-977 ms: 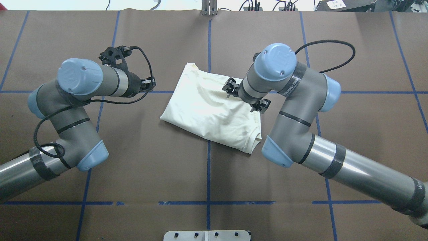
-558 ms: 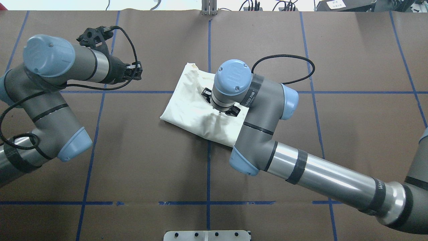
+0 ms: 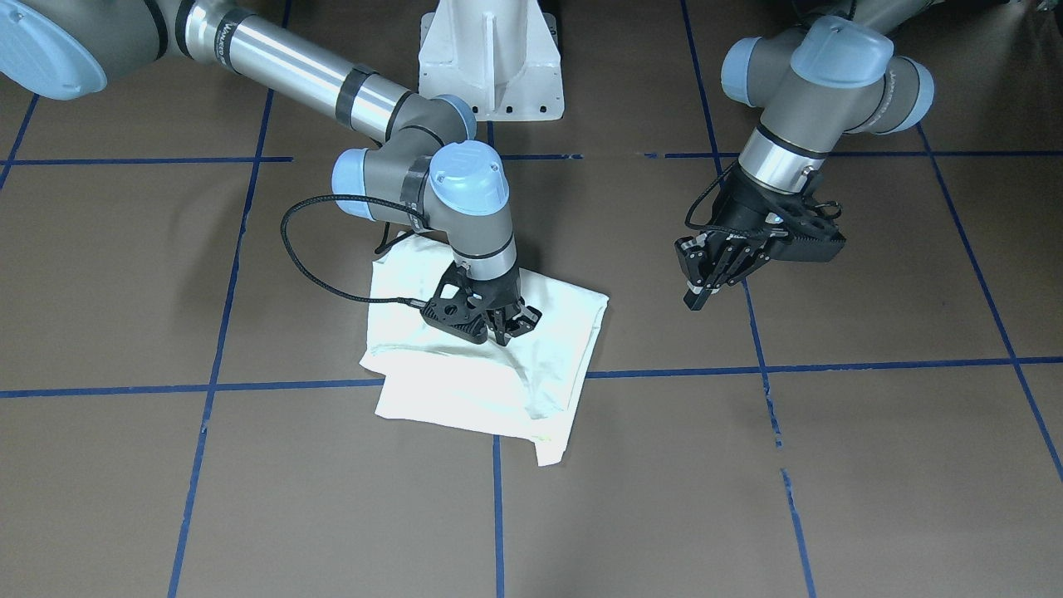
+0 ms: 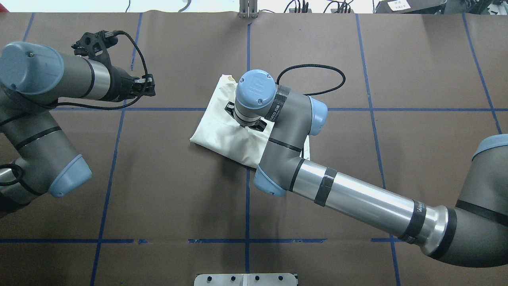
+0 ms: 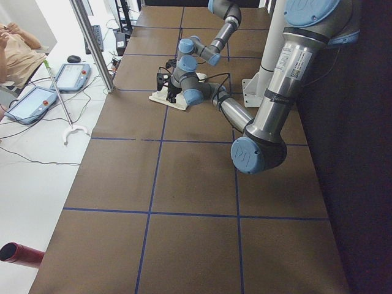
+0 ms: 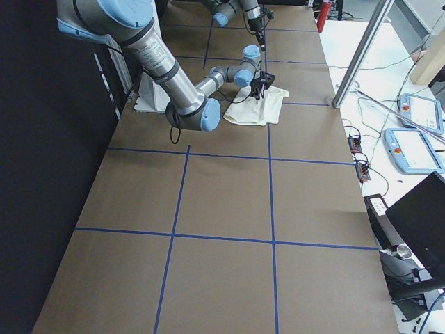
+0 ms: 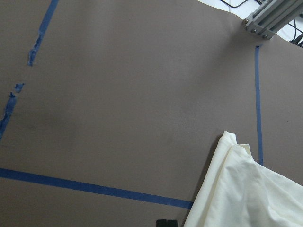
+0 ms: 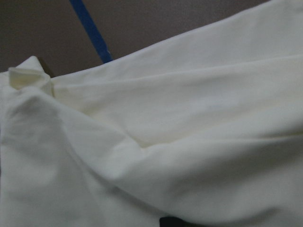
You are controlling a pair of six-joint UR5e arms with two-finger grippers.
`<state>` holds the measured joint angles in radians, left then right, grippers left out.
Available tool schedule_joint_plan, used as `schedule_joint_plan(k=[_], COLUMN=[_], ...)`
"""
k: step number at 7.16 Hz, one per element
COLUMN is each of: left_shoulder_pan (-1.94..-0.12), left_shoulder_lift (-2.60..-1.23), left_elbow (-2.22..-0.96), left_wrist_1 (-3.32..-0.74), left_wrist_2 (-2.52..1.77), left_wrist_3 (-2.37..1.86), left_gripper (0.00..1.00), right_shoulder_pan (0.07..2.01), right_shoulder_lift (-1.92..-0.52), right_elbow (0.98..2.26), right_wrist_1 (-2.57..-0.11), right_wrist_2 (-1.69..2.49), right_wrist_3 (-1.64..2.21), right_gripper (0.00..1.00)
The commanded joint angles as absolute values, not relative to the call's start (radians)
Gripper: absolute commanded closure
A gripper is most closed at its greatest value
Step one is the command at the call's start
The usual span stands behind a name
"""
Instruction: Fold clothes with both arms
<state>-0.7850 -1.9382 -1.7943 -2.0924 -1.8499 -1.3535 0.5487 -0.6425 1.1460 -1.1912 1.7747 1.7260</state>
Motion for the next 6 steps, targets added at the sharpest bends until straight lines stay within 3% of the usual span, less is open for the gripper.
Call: schedule_joint_plan(k=[1, 6], left_shoulder_pan=[-0.785, -0.782], left_shoulder_lift=[-1.936, -1.936], left_elbow=[-1.798, -1.798], left_wrist_1=[-2.092, -2.092], left_wrist_2=[-1.850, -1.847], left_wrist_3=[-1.353, -1.356], left_gripper=[1.00, 1.00], right_shoulder_pan=[0.618, 0.796], right_shoulder_lift=[-0.638, -0.637], right_elbow=[1.088, 1.038], right_wrist_1=[-1.180, -1.180], right_wrist_2=[1.781, 1.894], right_wrist_3=[1.622, 1.485], right_gripper=[1.00, 1.00])
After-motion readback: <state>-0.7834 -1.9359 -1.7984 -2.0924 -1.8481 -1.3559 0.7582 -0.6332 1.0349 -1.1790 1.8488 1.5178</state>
